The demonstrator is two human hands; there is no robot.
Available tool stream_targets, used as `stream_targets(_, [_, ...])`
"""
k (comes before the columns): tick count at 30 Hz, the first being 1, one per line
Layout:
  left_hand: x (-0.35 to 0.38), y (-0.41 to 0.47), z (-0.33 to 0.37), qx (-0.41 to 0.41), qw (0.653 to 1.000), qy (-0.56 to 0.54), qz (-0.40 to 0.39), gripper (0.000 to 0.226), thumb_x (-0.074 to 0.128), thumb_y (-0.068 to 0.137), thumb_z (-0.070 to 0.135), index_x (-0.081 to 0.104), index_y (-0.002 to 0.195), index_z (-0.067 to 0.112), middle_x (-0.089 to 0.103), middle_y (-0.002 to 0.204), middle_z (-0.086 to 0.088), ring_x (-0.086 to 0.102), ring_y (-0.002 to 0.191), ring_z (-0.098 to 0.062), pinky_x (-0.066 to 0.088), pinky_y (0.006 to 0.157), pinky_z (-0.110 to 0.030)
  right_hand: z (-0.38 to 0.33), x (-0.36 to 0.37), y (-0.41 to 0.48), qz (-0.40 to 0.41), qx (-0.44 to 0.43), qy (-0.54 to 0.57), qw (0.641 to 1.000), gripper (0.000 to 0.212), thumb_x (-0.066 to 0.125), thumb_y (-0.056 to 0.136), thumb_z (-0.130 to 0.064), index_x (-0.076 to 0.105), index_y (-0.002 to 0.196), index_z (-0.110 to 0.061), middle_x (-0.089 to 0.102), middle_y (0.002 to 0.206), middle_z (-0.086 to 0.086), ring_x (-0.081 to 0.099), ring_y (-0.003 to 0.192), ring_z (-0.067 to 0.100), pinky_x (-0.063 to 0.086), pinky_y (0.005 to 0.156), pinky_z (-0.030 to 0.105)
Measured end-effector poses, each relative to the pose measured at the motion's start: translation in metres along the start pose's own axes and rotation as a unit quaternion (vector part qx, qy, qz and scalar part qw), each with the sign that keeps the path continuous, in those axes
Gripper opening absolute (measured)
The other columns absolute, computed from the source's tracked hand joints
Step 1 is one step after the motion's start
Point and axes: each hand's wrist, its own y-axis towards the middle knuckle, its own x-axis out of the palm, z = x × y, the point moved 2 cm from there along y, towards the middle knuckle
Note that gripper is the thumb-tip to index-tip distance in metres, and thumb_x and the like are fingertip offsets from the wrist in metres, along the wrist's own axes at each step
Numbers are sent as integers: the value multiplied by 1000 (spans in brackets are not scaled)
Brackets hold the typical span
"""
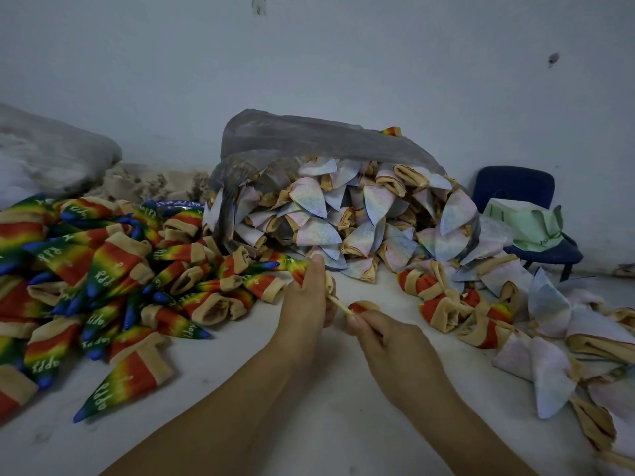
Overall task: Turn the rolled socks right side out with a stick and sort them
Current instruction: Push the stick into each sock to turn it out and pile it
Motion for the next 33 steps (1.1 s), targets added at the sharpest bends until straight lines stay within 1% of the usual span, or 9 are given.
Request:
stream_targets(3, [-4, 2, -3, 32, 996, 86, 7, 63, 36, 97, 63, 44, 51, 21, 34, 41, 7, 31, 34, -8, 26, 45, -26, -1, 7, -2, -5, 35, 12, 999, 39, 31, 92, -57, 61, 94, -33, 59, 67, -7, 56, 65, 9, 45, 58, 31])
stream_targets(5, [-10, -1, -9, 54, 989, 135, 3, 66, 30, 83, 79, 42, 45, 26, 35, 42, 8, 34, 37, -7, 29, 52, -29, 4, 4, 1, -6, 22, -24, 999, 39, 30, 93, -58, 60, 97, -33, 60, 69, -6, 57, 68, 11, 46, 60, 33])
stream_targets(10, [-15, 1, -18, 100, 982, 161, -9, 73, 24, 68, 91, 54, 50, 27, 55, 52, 5, 52, 50, -5, 42, 63, -32, 16, -8, 7, 3, -12, -102, 995, 36, 25, 92, -59, 56, 98, -40, 46, 63, -14, 47, 62, 4, 27, 48, 20])
stream_targets(12, [-16, 3, -19, 101, 982, 158, -23, 74, 22, 68, 93, 58, 52, 31, 58, 55, 5, 54, 54, -4, 42, 67, -33, 21, -13, 8, 1, -22, -118, 993, 35, 23, 93, -57, 54, 98, -43, 48, 71, -14, 48, 66, 4, 29, 50, 20])
stream_targets(16, [-16, 4, -21, 103, 981, 159, -38, 71, 28, 72, 89, 64, 55, 30, 52, 51, 6, 52, 52, -5, 42, 58, -22, 32, -21, 12, 3, -13, -146, 989, 33, 32, 101, -33, 50, 128, -34, 46, 95, -5, 45, 87, 11, 44, 72, 32])
stream_targets(20, [-18, 8, -19, 117, 977, 175, -36, 70, 34, 78, 81, 57, 44, 24, 48, 42, 3, 53, 45, -9, 41, 48, -15, 31, -15, 8, -23, -10, -134, 991, 35, 34, 102, -24, 43, 132, -39, 54, 99, -4, 52, 88, 15, 49, 73, 36])
stream_targets(23, [-18, 9, -18, 115, 972, 196, -51, 75, 30, 80, 80, 46, 35, 23, 48, 40, 1, 53, 46, -11, 43, 57, -23, 27, -16, 7, -29, -21, -118, 992, 34, 30, 102, -33, 43, 131, -43, 61, 103, -6, 57, 90, 14, 50, 73, 35])
stream_targets(28, [-3, 2, -16, 93, 972, 204, -77, 76, 26, 88, 75, 40, 34, 23, 41, 40, 3, 43, 42, -12, 39, 61, -33, 23, -16, 8, -2, -11, -127, 992, 31, 28, 101, -38, 48, 125, -40, 55, 90, -15, 52, 79, 8, 43, 63, 29])
stream_targets(33, [5, -2, -13, 87, 969, 225, -58, 74, 24, 95, 67, 40, 41, 19, 41, 42, 1, 43, 46, -16, 39, 62, -34, 7, 6, 0, 22, 86, -20, 996, 29, 25, 99, -45, 49, 115, -46, 53, 75, -13, 54, 75, 12, 44, 63, 31])
